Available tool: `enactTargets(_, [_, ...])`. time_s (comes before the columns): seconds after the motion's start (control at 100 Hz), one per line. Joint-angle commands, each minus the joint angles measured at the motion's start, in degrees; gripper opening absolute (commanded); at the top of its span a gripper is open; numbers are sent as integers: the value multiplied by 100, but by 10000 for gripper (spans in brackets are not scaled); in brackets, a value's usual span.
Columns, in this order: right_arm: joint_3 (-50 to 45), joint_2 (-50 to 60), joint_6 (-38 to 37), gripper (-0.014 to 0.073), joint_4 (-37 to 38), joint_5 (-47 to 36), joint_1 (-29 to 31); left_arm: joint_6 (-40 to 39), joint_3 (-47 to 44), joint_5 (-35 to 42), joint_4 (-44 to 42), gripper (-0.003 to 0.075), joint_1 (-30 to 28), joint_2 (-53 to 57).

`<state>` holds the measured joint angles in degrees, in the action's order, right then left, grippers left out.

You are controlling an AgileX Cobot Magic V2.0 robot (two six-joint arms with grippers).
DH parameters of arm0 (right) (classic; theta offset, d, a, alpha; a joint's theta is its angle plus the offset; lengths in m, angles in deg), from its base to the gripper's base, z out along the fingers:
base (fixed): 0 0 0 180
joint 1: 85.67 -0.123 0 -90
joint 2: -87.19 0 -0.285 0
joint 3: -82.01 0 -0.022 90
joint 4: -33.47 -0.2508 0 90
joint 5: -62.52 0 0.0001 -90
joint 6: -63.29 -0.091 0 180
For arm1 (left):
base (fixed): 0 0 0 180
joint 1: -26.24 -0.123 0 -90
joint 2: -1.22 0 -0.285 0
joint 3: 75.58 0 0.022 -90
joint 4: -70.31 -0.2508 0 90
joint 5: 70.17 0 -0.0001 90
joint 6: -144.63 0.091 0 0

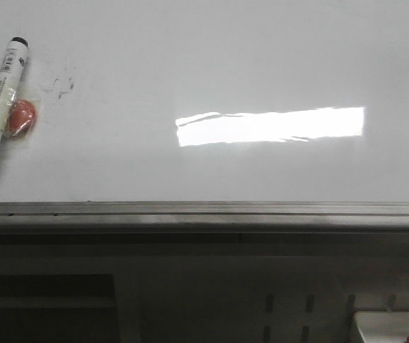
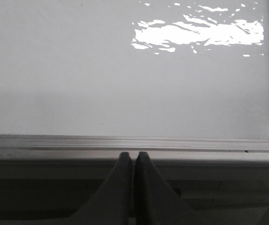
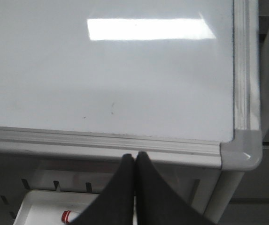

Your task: Write number 4 on whiteboard

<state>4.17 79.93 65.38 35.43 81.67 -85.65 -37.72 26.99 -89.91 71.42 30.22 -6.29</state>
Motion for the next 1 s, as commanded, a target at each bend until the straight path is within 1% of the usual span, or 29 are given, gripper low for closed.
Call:
enactTargets(0.0, [-135,85,5,-51,71,-58,26,-54,-199,258,2,-20,-17,142])
enactTargets(0.67, [-135,85,5,-51,71,-58,26,-54,-199,258,2,-20,-17,142])
enactTargets(0.87, [-135,85,5,-51,529,-77,26,-54,-199,258,2,-20,-17,142])
enactTargets(0.99, [-135,85,5,-51,538,-77,26,-23,-199,443,-356,-20,-17,142])
